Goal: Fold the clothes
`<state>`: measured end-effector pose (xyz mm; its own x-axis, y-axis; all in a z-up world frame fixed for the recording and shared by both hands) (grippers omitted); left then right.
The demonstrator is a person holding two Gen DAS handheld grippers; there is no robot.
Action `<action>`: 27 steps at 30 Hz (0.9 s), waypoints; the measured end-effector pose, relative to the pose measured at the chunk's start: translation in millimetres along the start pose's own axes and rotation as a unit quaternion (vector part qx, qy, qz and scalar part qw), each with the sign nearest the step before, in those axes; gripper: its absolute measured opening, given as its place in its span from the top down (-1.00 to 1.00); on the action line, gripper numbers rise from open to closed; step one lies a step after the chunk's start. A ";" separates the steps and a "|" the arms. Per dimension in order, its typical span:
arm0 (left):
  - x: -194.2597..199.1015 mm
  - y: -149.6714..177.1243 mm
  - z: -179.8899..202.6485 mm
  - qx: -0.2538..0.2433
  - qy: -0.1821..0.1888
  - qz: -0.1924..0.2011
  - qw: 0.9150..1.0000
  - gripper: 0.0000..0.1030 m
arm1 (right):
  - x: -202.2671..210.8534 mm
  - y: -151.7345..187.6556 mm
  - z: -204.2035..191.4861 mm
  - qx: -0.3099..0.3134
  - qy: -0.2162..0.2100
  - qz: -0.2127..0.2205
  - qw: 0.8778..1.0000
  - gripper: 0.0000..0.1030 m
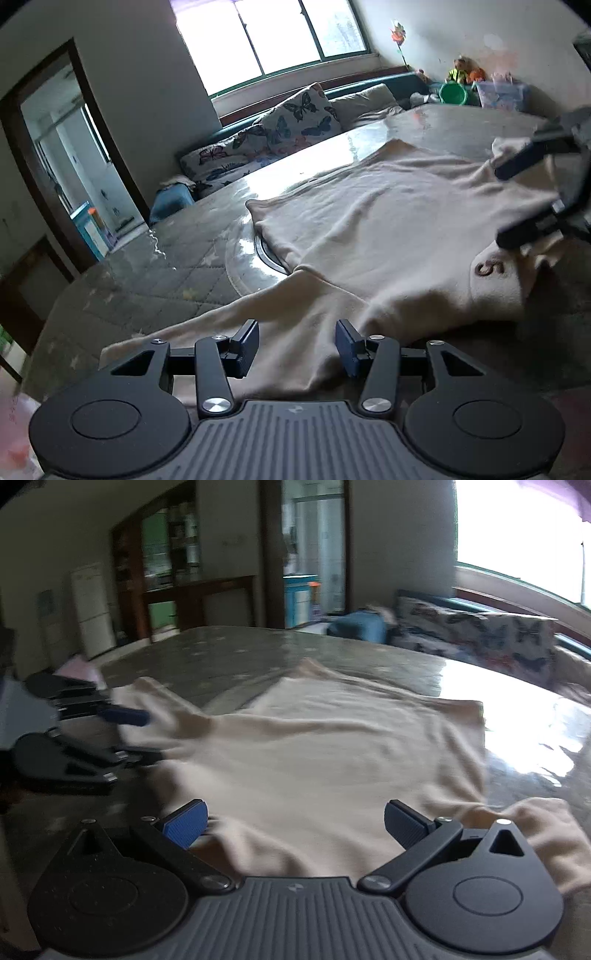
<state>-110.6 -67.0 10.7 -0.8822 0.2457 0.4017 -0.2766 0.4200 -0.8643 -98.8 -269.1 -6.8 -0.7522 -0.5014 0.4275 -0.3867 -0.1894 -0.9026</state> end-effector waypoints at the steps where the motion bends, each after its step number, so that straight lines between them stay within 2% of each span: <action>1: 1.8 -2.8 -0.6 0.003 0.002 0.002 1.000 0.03 | 1.2 -1.7 -4.4 0.003 -0.012 0.000 1.000 -1.00; 3: 5.0 -9.8 -3.0 0.011 0.007 0.012 1.000 0.03 | 0.2 -6.0 -16.8 0.017 -0.035 -0.005 0.999 -0.95; 5: 7.2 -16.5 -6.3 0.023 0.014 0.022 0.999 0.03 | -5.1 -7.1 -25.4 0.029 -0.041 -0.014 0.999 -0.82; 7: 3.6 -21.6 -4.0 0.038 0.026 0.026 0.999 0.03 | -11.5 -5.9 -27.1 0.025 -0.040 -0.025 0.999 -0.52; 8: 0.3 -22.8 -1.0 0.039 0.033 0.027 0.998 0.06 | -14.2 -4.3 -26.9 0.017 -0.042 -0.033 0.998 -0.45; 9: -3.8 -23.2 1.7 0.035 0.038 0.026 0.998 0.11 | -15.3 -2.1 -26.0 0.009 -0.046 -0.041 0.998 -0.25; 10: -5.1 -20.9 5.2 0.025 0.043 0.024 0.998 0.15 | -15.9 0.1 -24.8 0.001 -0.051 -0.050 0.997 -0.18; 14: -5.0 -11.5 17.3 -0.018 0.061 0.019 0.998 0.21 | -6.5 7.6 -24.7 0.012 -0.059 -0.061 0.996 -0.17; 17: -0.9 -16.2 13.7 -0.022 0.064 0.021 0.998 0.17 | 9.8 5.5 -17.4 -0.009 -0.054 -0.039 0.998 -0.18; 20: 0.5 -25.4 9.0 -0.012 0.060 0.028 0.998 0.14 | 32.4 3.2 3.8 -0.049 -0.007 -0.001 0.999 -0.21; 23: 2.5 -36.0 6.9 0.004 0.066 0.036 0.997 0.11 | 58.4 7.0 43.4 -0.118 0.060 0.025 0.991 -0.22; 27: 0.6 -49.4 15.9 0.019 0.092 0.049 0.994 0.04 | 94.2 21.2 106.7 -0.217 0.144 0.042 0.965 -0.22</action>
<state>-103.5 -101.6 48.8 -0.8216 0.4409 0.3615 -0.2110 0.3539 -0.9112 -120.9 -410.4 8.8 -0.8839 -0.2318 0.4063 -0.4571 0.2442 -0.8552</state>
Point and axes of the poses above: each gripper's, at about its wrist camera, not at the fingertips, and x roughly against the way its jaws point, z to its right, y to its underside, the point moved 1 cm from there along -x, roughly the way its jaws point, and after that the axes turned 12 degrees about z, right-handed, at the moved point
